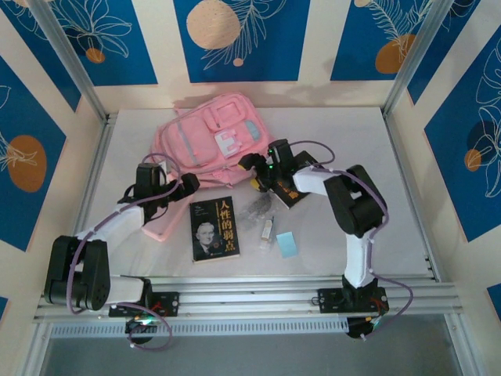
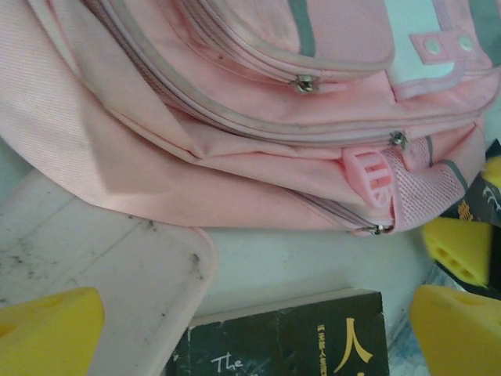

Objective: Pack the student bag
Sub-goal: Unzip the student bag at the top-center of the table.

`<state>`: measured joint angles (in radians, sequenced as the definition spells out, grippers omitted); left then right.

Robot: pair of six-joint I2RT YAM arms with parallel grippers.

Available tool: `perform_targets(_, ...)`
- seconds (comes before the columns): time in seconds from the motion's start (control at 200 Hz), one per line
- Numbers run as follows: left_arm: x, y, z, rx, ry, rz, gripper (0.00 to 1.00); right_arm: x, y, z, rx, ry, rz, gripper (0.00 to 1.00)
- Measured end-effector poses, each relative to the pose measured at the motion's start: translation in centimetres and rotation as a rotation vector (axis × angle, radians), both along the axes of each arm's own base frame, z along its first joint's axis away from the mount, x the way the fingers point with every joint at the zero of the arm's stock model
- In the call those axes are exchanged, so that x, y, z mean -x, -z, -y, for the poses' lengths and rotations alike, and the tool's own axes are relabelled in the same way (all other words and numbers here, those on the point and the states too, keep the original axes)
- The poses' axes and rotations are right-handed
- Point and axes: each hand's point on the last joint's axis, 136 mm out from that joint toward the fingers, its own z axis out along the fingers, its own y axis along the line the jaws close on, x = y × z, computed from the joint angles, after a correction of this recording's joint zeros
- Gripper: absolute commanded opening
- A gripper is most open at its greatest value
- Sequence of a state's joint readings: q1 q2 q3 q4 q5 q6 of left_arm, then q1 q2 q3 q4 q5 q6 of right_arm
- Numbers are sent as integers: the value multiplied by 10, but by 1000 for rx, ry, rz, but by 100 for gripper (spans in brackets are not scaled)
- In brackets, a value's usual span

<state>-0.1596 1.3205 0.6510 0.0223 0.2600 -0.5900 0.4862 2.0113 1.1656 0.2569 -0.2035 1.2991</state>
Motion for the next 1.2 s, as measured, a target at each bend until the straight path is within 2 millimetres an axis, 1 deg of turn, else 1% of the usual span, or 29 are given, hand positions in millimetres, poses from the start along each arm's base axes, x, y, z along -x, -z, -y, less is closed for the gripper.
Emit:
perform_targets(0.045, 1, -1, 3, -3, 15, 6, 100, -7, 9, -3, -14, 24, -19, 77)
perform_targets(0.08, 2, -3, 5, -6, 27, 12, 99, -12, 11, -6, -28, 36, -25, 75)
perform_targets(0.1, 3, -3, 6, -8, 35, 16, 98, -15, 10, -8, -30, 45, -27, 73)
perform_targets(0.12, 3, -4, 7, -8, 40, 18, 98, -20, 8, -9, -37, 60, -21, 69)
perform_targets(0.135, 3, -5, 8, -10, 46, 21, 98, -22, 8, -9, -38, 63, -17, 63)
perform_targets(0.195, 5, -5, 12, -16, 70, 28, 96, -32, 7, -11, -47, 96, -7, 33)
perform_targets(0.205, 6, -6, 13, -16, 75, 29, 95, -32, 7, -11, -46, 94, -5, 30)
perform_targets(0.265, 8, -5, 19, -21, 105, 32, 92, -36, 12, -10, -45, 116, -10, 1)
perform_targets(0.27, 8, -5, 20, -21, 107, 33, 92, -36, 12, -10, -45, 116, -10, 0)
perform_targets(0.365, 12, -5, 35, -22, 169, 36, 88, -37, 14, -10, -47, 120, -12, 0)
perform_targets(0.44, 13, -4, 49, -24, 216, 37, 87, -38, 10, -11, -49, 115, -1, 0)
perform_targets(0.495, 12, -2, 61, -27, 251, 36, 83, -38, 7, -11, -43, 108, 6, 0)
perform_targets(0.53, 11, -1, 68, -28, 271, 35, 79, -38, 3, -11, -37, 102, 12, 0)
perform_targets(0.595, 8, 0, 83, -38, 313, 43, 76, -37, -5, -11, -33, 96, 17, 0)
perform_targets(0.655, 5, 1, 95, -57, 342, 54, 72, -37, -16, -11, -39, 96, 28, 0)
perform_targets(0.7, 2, 2, 104, -80, 366, 68, 71, -38, -24, -11, -44, 97, 34, 0)
perform_targets(0.775, -5, 4, 115, -128, 383, 91, 69, -38, -35, -12, -54, 102, 37, 0)
perform_targets(0.85, -12, 9, 119, -174, 388, 108, 66, -39, -40, -12, -68, 111, 31, 0)
perform_targets(0.93, -22, 16, 120, -211, 382, 122, 62, -38, -40, -14, -77, 122, 15, 0)
perform_targets(0.995, -29, 23, 121, -228, 377, 120, 62, -37, -39, -14, -80, 134, 4, 0)
perform_targets(1.055, -35, 29, 121, -242, 371, 119, 59, -37, -39, -16, -86, 145, -7, 0)
perform_targets(1.2, -49, 37, 121, -280, 352, 147, 57, -38, -41, -16, -121, 172, -24, 0)
